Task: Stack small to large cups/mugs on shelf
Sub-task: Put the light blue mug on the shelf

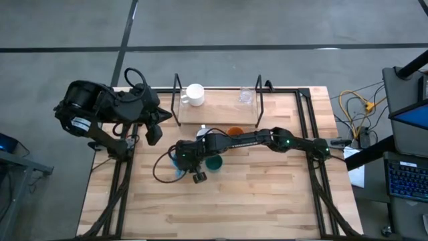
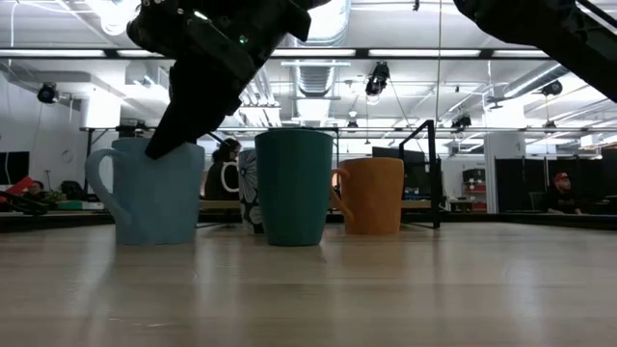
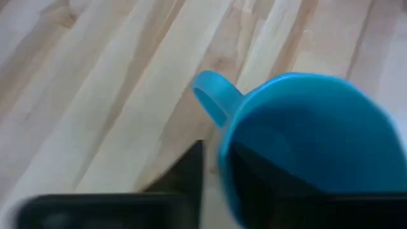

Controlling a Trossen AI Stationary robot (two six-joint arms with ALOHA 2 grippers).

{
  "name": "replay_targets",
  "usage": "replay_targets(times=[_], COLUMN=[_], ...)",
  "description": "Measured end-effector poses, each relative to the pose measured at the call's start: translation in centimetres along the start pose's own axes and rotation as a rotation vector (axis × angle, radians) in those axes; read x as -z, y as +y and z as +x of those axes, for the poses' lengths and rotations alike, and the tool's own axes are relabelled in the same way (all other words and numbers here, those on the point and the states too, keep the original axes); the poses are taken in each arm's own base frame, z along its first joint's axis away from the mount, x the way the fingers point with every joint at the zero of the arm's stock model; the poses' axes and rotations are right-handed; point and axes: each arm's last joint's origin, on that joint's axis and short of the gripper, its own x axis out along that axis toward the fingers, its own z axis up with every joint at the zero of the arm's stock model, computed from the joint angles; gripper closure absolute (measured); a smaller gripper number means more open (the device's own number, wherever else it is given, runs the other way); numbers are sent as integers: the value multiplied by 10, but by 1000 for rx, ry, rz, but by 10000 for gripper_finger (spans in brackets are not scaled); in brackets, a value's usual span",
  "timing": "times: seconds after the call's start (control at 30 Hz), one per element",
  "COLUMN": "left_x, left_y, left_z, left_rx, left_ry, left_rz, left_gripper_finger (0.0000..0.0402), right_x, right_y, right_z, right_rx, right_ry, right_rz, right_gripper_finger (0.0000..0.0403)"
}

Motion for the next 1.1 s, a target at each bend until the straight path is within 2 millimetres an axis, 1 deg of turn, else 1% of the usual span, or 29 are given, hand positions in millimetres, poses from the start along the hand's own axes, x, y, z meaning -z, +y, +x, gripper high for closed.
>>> replay_targets(times=[0.03, 0.1, 0.2, 0.23, 0.33, 0.37, 0.43, 0.53, 0.6, 0.67, 0.83, 0.93, 1.0, 1.1], left_x=[0, 0, 0, 0, 0, 0, 0, 0, 0, 0, 0, 0, 0, 0], left_y=[0, 0, 0, 0, 0, 0, 0, 0, 0, 0, 0, 0, 0, 0], left_z=[0, 0, 0, 0, 0, 0, 0, 0, 0, 0, 0, 0, 0, 0], left_rx=[0, 0, 0, 0, 0, 0, 0, -4, -7, -8, -9, -8, -8, -3], left_ry=[0, 0, 0, 0, 0, 0, 0, -2, -4, -5, -6, -6, -6, -3], left_rz=[0, 0, 4, 7, 10, 14, 30, 34, 33, 33, 26, 26, 25, 25], left_gripper_finger=[400, 400, 400, 400, 400, 400, 400, 400, 400, 400, 400, 400, 400, 400], right_x=[0, 1, 2, 1, -4, -7, -16, -32, -40, -43, -45, -49, -51, -49], right_y=[0, 0, 2, 5, 13, 16, 21, 25, 25, 25, 25, 26, 25, 24], right_z=[0, -2, -8, -11, -25, -32, -53, -96, -121, -135, -139, -154, -159, -155], right_rx=[11, 30, 39, 50, 88, 101, 122, 158, 185, 203, 230, 243, 255, 252], right_ry=[8, 28, 59, 76, 102, 90, 51, -60, -129, -165, -191, -231, -251, -234], right_rz=[-12, -40, -67, -78, -128, -141, -154, -152, -120, -109, -73, -63, -57, -54], right_gripper_finger=[371, 384, 389, 390, 391, 391, 392, 392, 393, 393, 393, 393, 394, 394])
